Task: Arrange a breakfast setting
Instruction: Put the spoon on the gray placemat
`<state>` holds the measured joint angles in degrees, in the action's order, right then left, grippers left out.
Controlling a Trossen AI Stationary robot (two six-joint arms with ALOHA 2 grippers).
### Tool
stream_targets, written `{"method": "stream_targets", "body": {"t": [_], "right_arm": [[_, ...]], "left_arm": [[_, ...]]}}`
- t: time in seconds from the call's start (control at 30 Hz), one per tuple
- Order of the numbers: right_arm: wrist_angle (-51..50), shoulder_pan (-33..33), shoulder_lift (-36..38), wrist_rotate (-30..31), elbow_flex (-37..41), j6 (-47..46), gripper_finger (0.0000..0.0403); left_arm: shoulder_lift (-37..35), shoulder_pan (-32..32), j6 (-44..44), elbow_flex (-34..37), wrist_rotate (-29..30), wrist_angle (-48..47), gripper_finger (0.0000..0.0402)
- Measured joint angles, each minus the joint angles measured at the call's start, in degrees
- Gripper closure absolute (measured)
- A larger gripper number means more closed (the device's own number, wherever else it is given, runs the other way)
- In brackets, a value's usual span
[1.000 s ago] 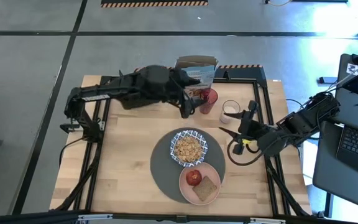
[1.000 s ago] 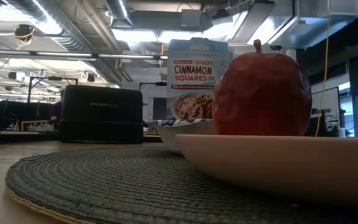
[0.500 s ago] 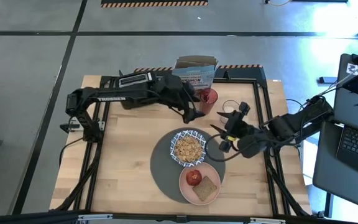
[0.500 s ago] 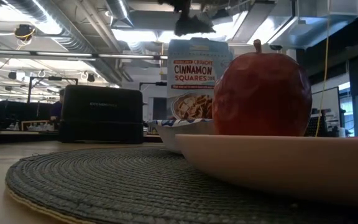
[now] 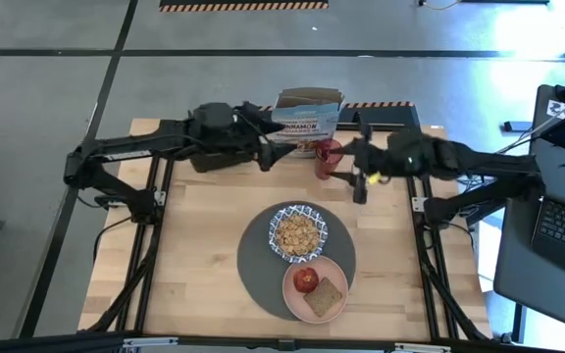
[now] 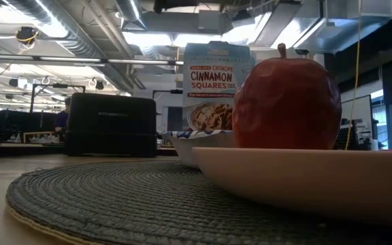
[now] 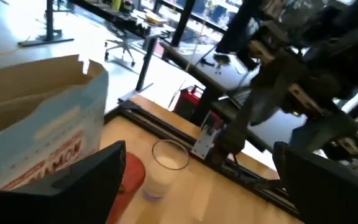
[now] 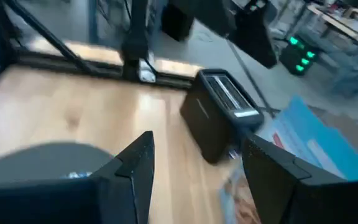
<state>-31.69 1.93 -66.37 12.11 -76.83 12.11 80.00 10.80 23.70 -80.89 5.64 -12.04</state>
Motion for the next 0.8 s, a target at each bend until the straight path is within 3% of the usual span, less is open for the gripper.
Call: {"method": "stream_targets", "body": {"t": [0.1, 0.37, 0.53, 0.8], "right_arm": [[5.78, -7.17, 1.2, -7.89, 5.75, -0.03, 0.0212], [11.6, -15.19, 0.25, -14.26, 16.43, -4.29, 0.0212], [16.02, -15.49, -3.04, -7.17, 20.28, -16.61, 0.0212], [18.43, -15.45, -9.29, -0.6, 21.23, -33.1, 0.0212]], "left_arm": [[-3.32, -0.17, 1.61, 4.02, 1.27, -0.28, 0.0006], [-9.4, -2.38, 11.86, 20.45, 3.92, 7.84, 0.0006], [-11.19, -2.15, 16.46, 26.24, 4.29, 11.54, 0.0006], [-11.86, -1.33, 15.28, 26.83, 2.67, 11.96, 0.0006]]}}
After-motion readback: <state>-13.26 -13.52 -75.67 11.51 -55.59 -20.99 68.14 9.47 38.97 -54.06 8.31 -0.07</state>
